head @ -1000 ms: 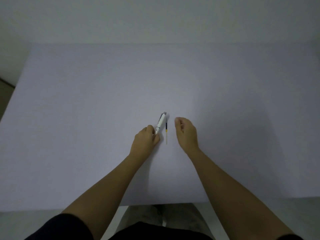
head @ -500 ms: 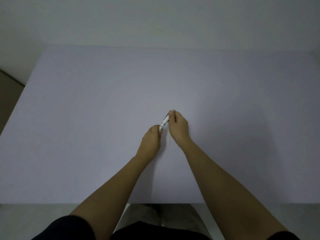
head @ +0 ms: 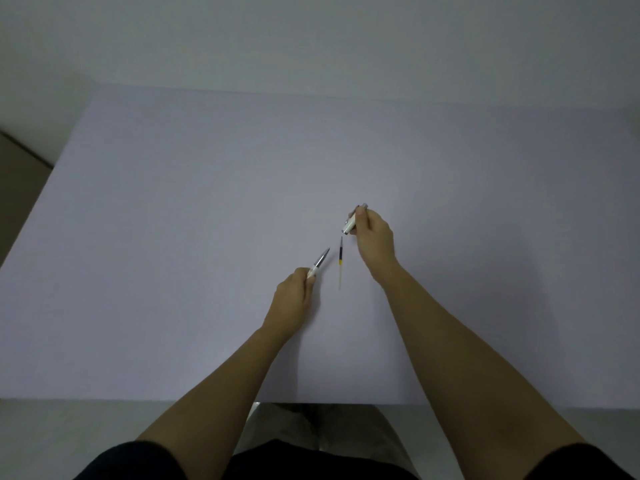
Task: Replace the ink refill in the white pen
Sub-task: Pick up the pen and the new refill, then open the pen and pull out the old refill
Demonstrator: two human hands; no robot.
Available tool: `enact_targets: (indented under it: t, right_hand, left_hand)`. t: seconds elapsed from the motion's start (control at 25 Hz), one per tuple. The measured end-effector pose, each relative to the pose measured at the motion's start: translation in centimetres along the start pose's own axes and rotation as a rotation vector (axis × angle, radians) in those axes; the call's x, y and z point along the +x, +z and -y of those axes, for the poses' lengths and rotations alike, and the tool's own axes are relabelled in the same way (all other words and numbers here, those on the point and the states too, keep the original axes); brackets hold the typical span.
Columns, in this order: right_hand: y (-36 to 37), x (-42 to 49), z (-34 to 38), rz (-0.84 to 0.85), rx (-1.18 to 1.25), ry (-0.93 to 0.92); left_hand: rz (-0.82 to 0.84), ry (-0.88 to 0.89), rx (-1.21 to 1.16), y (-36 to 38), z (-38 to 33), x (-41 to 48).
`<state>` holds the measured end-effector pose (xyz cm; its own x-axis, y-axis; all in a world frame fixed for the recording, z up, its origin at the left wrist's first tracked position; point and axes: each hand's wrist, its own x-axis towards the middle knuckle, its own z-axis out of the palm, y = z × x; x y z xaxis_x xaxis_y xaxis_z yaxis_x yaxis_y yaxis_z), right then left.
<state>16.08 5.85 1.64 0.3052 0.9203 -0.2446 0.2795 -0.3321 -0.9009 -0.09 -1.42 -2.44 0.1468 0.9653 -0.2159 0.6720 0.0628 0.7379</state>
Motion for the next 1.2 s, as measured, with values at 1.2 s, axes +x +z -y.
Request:
enact_targets:
  t: [1.2]
  right_hand:
    - [-0.7, -1.3, -3.6, -0.021, -0.194, -0.011]
  left_hand:
    - [-0.139, -0.021, 0.011, -1.1, -0.8, 2.4]
